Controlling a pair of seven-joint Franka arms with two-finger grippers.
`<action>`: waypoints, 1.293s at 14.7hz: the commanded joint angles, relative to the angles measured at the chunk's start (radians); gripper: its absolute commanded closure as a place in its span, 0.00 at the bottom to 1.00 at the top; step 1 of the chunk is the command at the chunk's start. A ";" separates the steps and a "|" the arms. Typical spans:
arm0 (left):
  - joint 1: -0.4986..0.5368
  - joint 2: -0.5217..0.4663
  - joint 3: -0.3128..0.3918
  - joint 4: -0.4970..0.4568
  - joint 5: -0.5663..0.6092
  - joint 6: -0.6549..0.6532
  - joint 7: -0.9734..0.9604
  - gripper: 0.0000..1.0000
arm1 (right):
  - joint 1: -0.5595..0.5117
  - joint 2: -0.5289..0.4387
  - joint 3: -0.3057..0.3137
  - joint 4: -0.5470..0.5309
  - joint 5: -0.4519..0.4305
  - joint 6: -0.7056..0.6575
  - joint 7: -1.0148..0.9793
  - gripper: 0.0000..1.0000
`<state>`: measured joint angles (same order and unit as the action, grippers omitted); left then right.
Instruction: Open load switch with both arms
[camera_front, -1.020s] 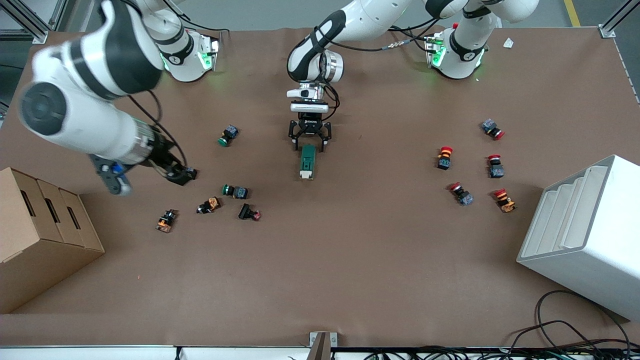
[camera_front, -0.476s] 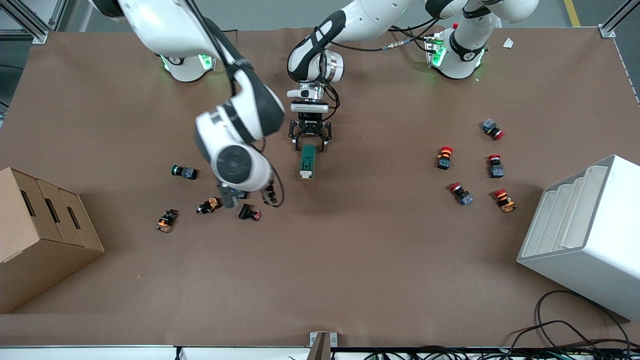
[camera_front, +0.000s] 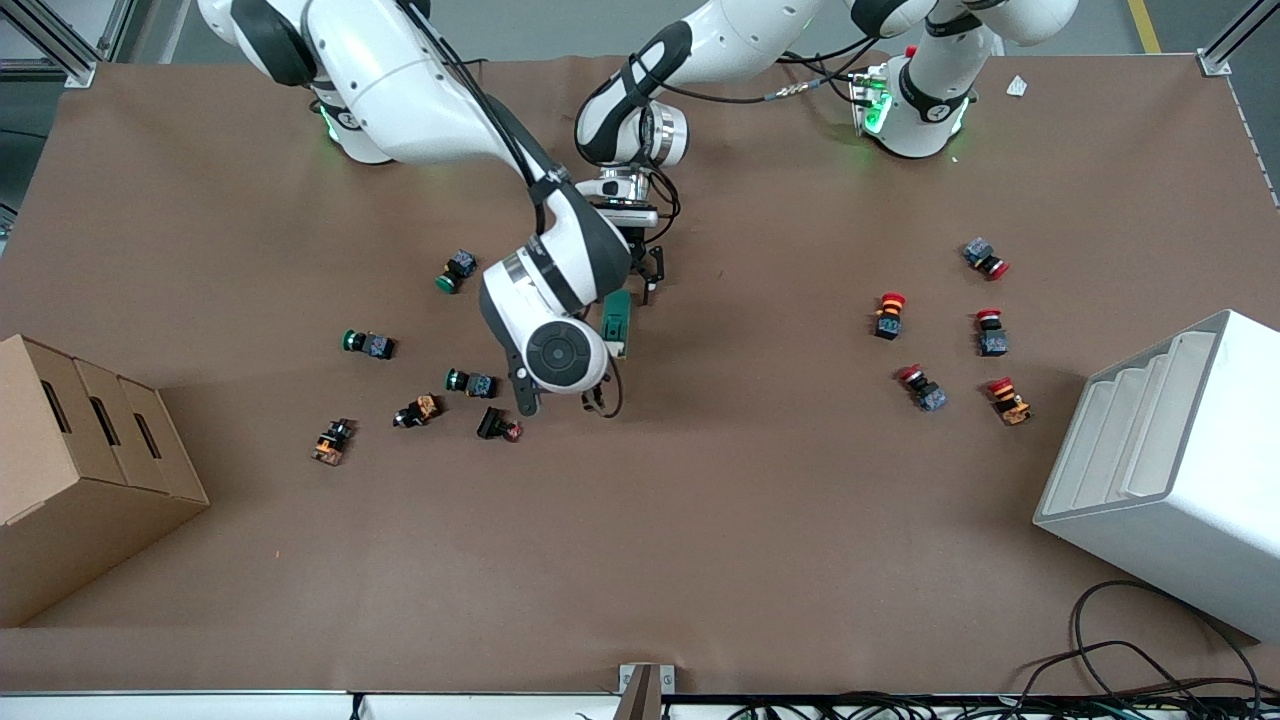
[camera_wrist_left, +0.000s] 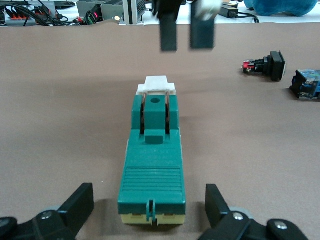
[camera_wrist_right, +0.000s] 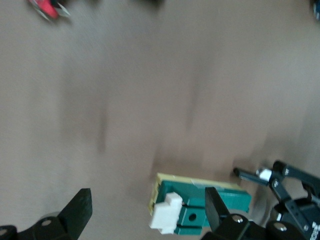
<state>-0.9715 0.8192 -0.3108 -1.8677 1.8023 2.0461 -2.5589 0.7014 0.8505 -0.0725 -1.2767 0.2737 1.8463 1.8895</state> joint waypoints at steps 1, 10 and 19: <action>0.004 0.011 0.009 0.009 0.022 0.006 -0.004 0.01 | 0.029 0.013 -0.007 0.007 0.039 -0.012 0.022 0.00; 0.005 0.006 0.009 0.009 0.020 0.006 -0.009 0.01 | 0.043 -0.022 0.014 -0.020 0.045 -0.194 -0.003 0.00; 0.011 0.006 0.009 0.005 0.020 0.005 -0.007 0.01 | 0.058 -0.047 0.060 -0.042 0.076 -0.292 -0.064 0.00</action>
<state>-0.9680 0.8192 -0.3062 -1.8668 1.8024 2.0460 -2.5589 0.7530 0.8319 -0.0180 -1.2692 0.3302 1.5560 1.8402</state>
